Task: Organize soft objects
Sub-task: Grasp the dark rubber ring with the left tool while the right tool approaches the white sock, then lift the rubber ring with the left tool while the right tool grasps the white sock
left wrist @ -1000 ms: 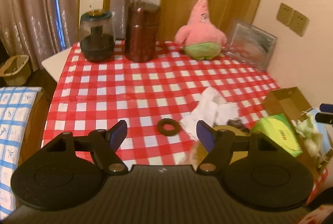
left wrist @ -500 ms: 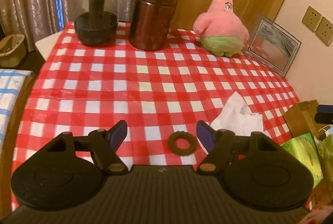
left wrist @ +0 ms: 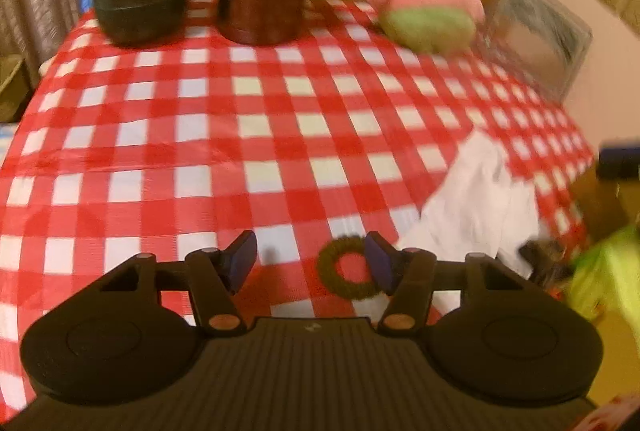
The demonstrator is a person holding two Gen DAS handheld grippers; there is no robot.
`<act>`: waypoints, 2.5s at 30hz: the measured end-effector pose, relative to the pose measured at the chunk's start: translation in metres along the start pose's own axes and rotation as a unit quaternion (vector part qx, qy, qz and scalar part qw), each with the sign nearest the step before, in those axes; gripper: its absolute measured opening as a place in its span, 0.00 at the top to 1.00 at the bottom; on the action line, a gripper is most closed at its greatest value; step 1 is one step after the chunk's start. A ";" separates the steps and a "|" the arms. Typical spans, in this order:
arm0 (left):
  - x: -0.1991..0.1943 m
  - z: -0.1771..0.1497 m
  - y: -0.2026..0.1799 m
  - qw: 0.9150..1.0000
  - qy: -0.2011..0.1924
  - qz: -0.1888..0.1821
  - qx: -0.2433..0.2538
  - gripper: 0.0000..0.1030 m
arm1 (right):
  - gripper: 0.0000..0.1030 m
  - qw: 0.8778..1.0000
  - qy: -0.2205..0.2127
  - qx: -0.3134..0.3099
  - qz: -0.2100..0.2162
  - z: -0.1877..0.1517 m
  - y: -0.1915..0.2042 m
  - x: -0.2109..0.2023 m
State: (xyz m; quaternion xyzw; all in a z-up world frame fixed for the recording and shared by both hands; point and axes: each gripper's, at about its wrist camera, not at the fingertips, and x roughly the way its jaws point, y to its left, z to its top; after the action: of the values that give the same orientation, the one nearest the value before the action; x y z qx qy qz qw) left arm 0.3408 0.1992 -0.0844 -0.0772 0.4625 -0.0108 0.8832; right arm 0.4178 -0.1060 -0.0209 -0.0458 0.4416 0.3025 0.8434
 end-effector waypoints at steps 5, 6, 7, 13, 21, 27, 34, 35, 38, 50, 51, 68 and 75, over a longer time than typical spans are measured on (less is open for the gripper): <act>0.012 -0.004 -0.013 0.998 0.006 0.000 0.070 0.46 | 0.32 1.000 0.009 0.002 0.005 0.006 0.000 0.017; 0.014 -0.004 -0.013 0.997 0.007 -0.001 0.074 0.47 | 0.32 1.000 0.008 0.002 0.004 0.007 0.000 0.019; 0.016 -0.005 -0.014 0.997 0.007 -0.004 0.078 0.50 | 0.32 1.000 0.007 0.002 0.005 0.008 0.000 0.021; 0.023 -0.006 -0.020 0.995 0.010 -0.013 0.102 0.75 | 0.32 1.000 0.014 0.002 0.006 0.007 0.002 0.032; 0.021 -0.003 -0.015 0.996 -0.002 -0.003 0.087 0.92 | 0.32 1.000 0.023 0.011 0.009 0.009 0.001 0.044; 0.002 0.009 0.002 0.999 -0.046 0.010 0.026 0.92 | 0.12 0.997 0.045 0.056 0.016 0.016 -0.002 0.061; 0.004 0.011 0.008 0.999 -0.045 0.018 0.002 0.93 | 0.00 0.981 0.068 0.179 0.043 0.026 -0.017 0.083; 0.004 0.010 0.008 0.999 -0.045 0.017 0.000 0.92 | 0.00 0.978 0.070 0.192 0.047 0.028 -0.018 0.086; 0.003 0.010 0.008 0.999 -0.049 0.011 -0.008 0.93 | 0.00 0.979 0.078 0.186 0.040 0.031 -0.013 0.097; 0.002 0.008 0.009 0.999 -0.049 0.012 -0.011 0.93 | 0.08 0.987 0.146 0.065 -0.029 0.012 0.018 0.136; 0.002 0.008 0.009 0.999 -0.050 0.012 -0.011 0.92 | 0.18 0.987 0.143 0.063 -0.029 0.011 0.018 0.135; -0.025 0.013 0.010 0.996 -0.082 0.014 -0.022 0.92 | 0.88 1.000 0.006 0.014 -0.012 0.029 0.036 0.070; -0.061 0.018 0.001 0.993 -0.116 0.010 -0.021 0.92 | 0.88 0.996 -0.078 0.031 -0.005 0.043 0.035 0.020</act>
State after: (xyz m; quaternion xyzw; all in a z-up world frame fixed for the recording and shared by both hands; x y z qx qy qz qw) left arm 0.3205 0.2080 -0.0248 -0.0915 0.3576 0.0169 0.9292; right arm 0.4381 -0.0533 -0.0038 0.0018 0.3838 0.2871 0.8776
